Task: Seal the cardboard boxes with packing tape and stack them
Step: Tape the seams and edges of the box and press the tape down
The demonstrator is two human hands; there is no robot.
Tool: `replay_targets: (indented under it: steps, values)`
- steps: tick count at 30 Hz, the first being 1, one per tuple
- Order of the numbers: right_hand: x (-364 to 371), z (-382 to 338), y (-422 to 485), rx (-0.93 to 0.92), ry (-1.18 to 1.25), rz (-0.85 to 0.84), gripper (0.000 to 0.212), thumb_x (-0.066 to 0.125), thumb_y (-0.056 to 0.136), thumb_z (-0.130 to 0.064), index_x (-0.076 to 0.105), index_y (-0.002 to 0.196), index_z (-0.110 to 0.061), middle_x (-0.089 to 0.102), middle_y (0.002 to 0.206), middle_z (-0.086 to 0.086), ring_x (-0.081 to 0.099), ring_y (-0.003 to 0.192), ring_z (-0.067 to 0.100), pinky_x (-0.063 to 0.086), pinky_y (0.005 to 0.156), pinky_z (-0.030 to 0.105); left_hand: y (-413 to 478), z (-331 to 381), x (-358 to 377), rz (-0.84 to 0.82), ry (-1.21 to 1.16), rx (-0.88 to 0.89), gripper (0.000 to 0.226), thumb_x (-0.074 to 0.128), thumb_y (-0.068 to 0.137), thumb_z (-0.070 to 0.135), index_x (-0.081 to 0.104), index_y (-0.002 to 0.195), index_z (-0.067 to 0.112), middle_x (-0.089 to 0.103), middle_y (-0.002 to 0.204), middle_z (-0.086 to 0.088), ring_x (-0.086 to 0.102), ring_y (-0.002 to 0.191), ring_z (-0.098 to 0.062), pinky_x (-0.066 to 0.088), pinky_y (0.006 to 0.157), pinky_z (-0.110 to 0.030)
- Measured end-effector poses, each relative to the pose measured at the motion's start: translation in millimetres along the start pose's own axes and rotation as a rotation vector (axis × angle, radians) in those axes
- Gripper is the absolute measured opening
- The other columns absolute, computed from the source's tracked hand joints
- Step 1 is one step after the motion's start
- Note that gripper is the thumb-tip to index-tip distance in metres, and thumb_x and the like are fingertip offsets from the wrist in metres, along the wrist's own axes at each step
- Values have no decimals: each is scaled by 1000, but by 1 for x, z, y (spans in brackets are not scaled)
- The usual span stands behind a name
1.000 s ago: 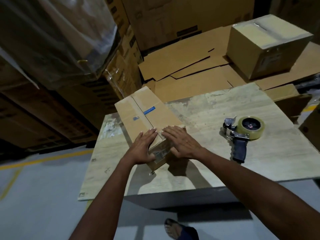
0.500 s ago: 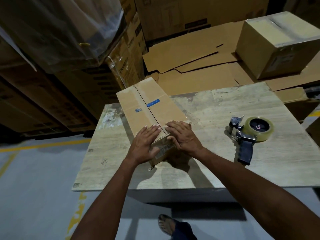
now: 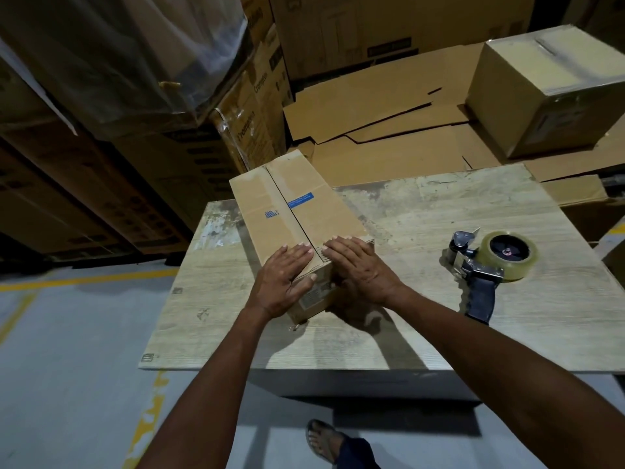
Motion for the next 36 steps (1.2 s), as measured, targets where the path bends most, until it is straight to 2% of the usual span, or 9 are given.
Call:
replay_targets:
  steps: [4, 8, 13, 19, 25, 27, 29, 32, 36]
  values:
    - [-12, 0, 4, 1, 63, 42, 55, 50, 102, -30, 43, 153, -11, 47, 157, 13, 39, 147, 26, 13, 127, 35, 2, 4, 0, 82, 72, -38, 61, 55, 96, 59, 65, 137, 15, 60, 144, -4, 51, 138, -12, 38, 119, -43]
    - [-7, -2, 3, -3, 27, 22, 74, 72, 86, -20, 41, 153, -12, 49, 155, 12, 45, 144, 28, 28, 122, 43, 3, 1, 3, 122, 103, -17, 56, 64, 91, 54, 70, 130, 13, 65, 138, -5, 59, 131, -15, 45, 113, -44]
    - [-29, -7, 7, -32, 70, 90, 44, 52, 102, -22, 57, 143, -8, 59, 146, 13, 55, 136, 29, 38, 115, 44, 4, 4, -1, 89, 13, 6, 57, 75, 85, 44, 69, 131, 10, 64, 139, -8, 59, 131, -18, 41, 116, -47]
    - [-33, 7, 15, 45, 248, -101, 53, 79, 90, -19, 62, 140, -17, 60, 146, 5, 53, 139, 25, 41, 113, 48, 4, 0, -9, -7, -89, 34, 61, 86, 80, 32, 66, 132, 6, 64, 137, -10, 56, 130, -22, 34, 120, -47]
    - [-61, 18, 31, 234, 354, -40, 30, 62, 100, -35, 74, 120, -16, 74, 121, 4, 66, 114, 19, 56, 97, 48, 10, -9, -43, 143, -183, 6, 27, 68, 94, 32, 76, 102, 7, 69, 107, -4, 59, 105, -17, 53, 86, -38]
    - [-58, 27, 42, 378, 295, -73, 45, 50, 103, -46, 64, 134, -17, 66, 135, 6, 57, 128, 24, 47, 107, 55, 22, -21, -45, 129, -154, -36, 33, 58, 100, 33, 74, 117, 9, 68, 125, -6, 57, 122, -19, 48, 103, -43]
    - [-44, 38, 50, 565, 235, -212, 66, 40, 102, -59, 41, 155, -18, 41, 161, 10, 33, 151, 28, 26, 122, 58, 34, -32, -30, -52, -115, -61, 45, 46, 106, 36, 57, 145, 15, 48, 155, -2, 33, 149, -14, 20, 126, -43]
    - [-27, 40, 64, 646, 173, -397, 88, 39, 100, -69, 11, 164, -15, 5, 172, 15, 4, 159, 31, 7, 128, 50, 44, -38, -8, -301, -37, 44, 53, 32, 111, 38, 30, 160, 20, 17, 168, 5, 2, 157, -5, -6, 128, -37]
    - [-12, 39, 67, 657, 100, -535, 103, 33, 93, -83, 3, 164, -16, -8, 172, 18, -3, 159, 34, 11, 126, 54, 43, -47, -3, -331, -84, 71, 54, 32, 108, 38, 33, 159, 20, 21, 167, 4, 7, 156, -4, -4, 128, -35]
Point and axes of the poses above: each hand's wrist, its own y-axis towards the middle knuckle, its own x-axis out of the palm, z = x × y, the point moved 8 cm from there along y, towards the middle knuckle
